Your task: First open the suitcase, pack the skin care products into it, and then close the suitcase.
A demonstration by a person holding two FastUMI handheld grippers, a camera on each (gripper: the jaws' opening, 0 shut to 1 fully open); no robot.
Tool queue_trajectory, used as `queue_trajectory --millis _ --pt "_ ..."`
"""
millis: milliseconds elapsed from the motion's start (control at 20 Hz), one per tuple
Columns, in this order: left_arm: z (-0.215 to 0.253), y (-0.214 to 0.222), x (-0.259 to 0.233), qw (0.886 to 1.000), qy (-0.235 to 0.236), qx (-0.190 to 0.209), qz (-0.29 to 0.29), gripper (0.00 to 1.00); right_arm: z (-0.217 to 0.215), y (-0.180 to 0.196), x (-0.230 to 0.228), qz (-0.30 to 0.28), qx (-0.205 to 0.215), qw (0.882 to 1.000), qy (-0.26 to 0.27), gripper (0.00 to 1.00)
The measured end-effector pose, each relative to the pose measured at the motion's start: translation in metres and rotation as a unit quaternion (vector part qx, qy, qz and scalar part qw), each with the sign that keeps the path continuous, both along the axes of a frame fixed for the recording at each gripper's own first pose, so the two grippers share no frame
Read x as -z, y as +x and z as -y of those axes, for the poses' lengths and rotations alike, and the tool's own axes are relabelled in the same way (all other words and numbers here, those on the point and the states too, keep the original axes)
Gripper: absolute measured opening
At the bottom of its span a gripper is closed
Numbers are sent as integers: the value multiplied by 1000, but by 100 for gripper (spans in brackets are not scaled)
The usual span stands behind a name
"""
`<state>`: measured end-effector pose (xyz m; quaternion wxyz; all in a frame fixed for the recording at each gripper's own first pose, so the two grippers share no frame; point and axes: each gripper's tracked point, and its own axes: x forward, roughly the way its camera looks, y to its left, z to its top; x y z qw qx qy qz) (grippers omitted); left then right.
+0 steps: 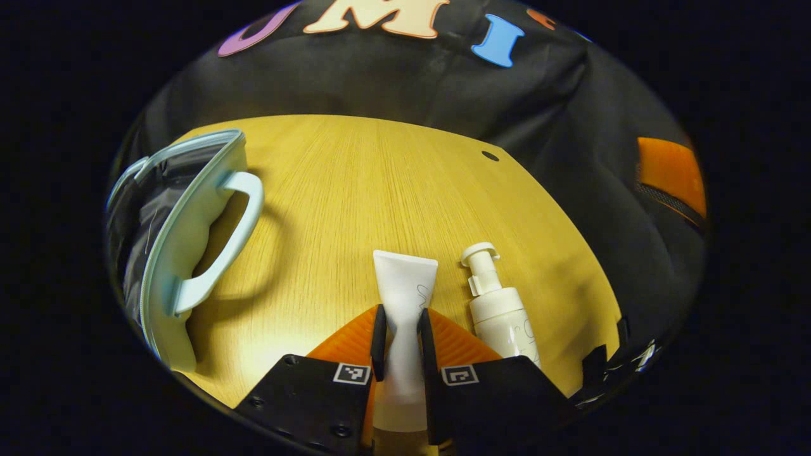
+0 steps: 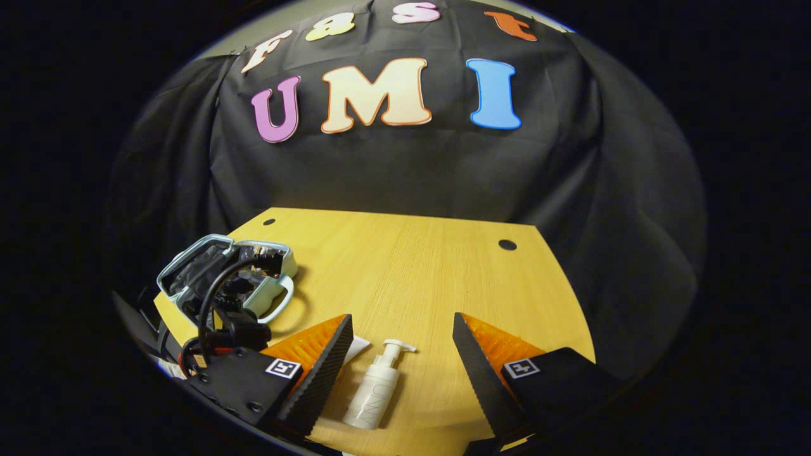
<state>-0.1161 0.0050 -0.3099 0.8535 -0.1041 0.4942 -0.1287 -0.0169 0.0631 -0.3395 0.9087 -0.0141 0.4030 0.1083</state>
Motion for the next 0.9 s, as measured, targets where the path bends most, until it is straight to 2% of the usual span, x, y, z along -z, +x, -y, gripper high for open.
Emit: queue_trajectory --millis 100,200,350,450,500,550,600,650,700,900 --pt "2 -2 2 999 28 39 -11 27 -1 -3 10 -14 -2 1000 -1 100" --pt "2 -3 1 997 36 58 -18 26 0 -3 15 -20 0 1000 -1 100" --pt "-1 -10 1 995 44 77 -38 28 6 -6 18 -22 6 1000 -3 97" --pt "0 -16 -3 994 33 84 -54 28 11 -8 21 -25 11 1000 -3 97" --pt "-1 -17 -2 994 32 84 -59 29 12 -8 23 -28 14 1000 -2 97" --pt "-4 -16 -2 994 35 85 -61 35 13 -10 27 -33 16 999 -1 97" --pt "-4 -13 0 994 33 84 -59 36 12 -12 30 -40 16 999 1 97" --pt "-3 -11 0 994 28 84 -58 31 10 -15 35 -50 14 999 3 97" --pt "-3 -10 1 995 22 79 -58 32 7 -17 40 -61 11 998 5 98" --pt "-1 -3 1 995 -36 50 -80 16 0 -36 64 -110 5 994 10 98"
